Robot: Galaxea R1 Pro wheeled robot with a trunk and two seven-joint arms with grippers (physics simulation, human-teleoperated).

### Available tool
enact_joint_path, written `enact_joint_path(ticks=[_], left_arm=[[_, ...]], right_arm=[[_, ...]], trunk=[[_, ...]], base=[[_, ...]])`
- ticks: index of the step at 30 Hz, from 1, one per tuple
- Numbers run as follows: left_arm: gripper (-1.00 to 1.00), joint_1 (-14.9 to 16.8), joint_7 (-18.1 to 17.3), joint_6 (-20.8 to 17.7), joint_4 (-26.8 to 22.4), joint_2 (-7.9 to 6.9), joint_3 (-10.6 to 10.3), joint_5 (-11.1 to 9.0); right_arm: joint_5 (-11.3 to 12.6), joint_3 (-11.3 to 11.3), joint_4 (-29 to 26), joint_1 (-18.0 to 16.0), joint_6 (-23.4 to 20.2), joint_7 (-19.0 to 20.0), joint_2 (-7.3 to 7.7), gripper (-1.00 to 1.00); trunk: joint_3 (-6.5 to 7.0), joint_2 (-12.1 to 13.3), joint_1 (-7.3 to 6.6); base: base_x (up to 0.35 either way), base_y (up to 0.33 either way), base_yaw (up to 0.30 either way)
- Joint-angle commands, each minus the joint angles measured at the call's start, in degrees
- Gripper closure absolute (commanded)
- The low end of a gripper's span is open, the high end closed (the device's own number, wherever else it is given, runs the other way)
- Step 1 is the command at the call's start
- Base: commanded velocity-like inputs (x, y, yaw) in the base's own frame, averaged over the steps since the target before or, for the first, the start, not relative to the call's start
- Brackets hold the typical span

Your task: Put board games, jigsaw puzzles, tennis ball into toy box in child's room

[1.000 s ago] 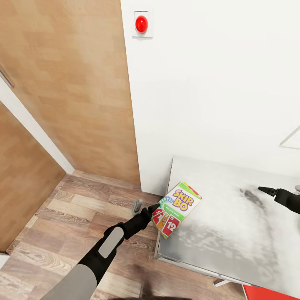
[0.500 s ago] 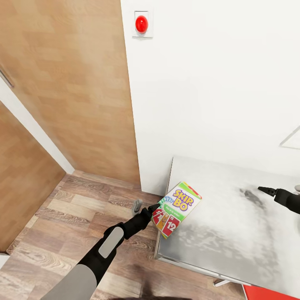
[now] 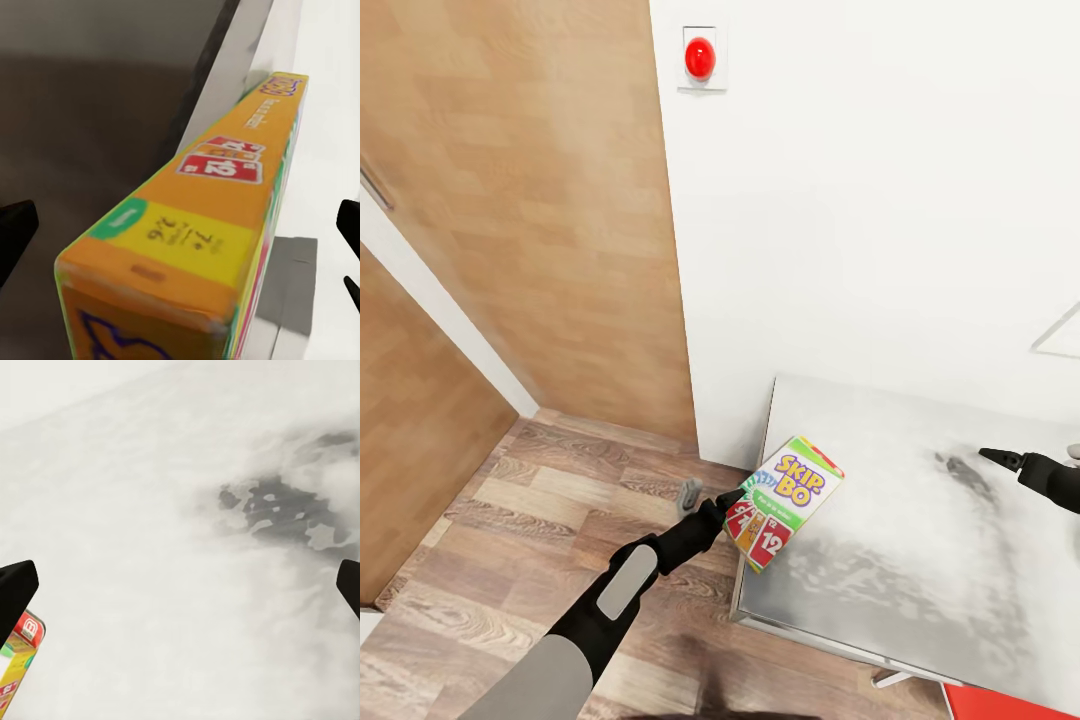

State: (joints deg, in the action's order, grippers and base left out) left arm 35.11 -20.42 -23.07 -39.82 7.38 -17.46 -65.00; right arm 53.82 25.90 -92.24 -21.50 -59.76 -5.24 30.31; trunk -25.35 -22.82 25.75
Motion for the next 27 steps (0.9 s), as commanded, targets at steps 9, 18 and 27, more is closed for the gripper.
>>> enact_joint_path(ticks=[9,18,27], left_arm=[[1.0,-0.1,0.0,-0.3,0.0,0.0,0.0,-0.5],[1.0,-0.1,0.0,-0.3,0.0,-0.04,0.0,-0.5],[1.0,-0.1,-0.1,-0.3,0.0,-0.08,0.0,-0.5]], right_arm=[[0.6,0.0,0.0,0.0,-0.2,-0.6,0.01,-1.0],[0.6,0.0,0.0,-0.1,-0.2,-0.6,0.01,-1.0],[0.6,0.0,0.0,-0.1,-0.2,-0.6,0.02,-1.0]], trunk=[[-0.08,-0.1,0.03],[-0.08,-0.1,0.03],[-0.08,-0.1,0.03]], base=[[0.0,0.0,0.0],[0.0,0.0,0.0],[0.0,0.0,0.0]])
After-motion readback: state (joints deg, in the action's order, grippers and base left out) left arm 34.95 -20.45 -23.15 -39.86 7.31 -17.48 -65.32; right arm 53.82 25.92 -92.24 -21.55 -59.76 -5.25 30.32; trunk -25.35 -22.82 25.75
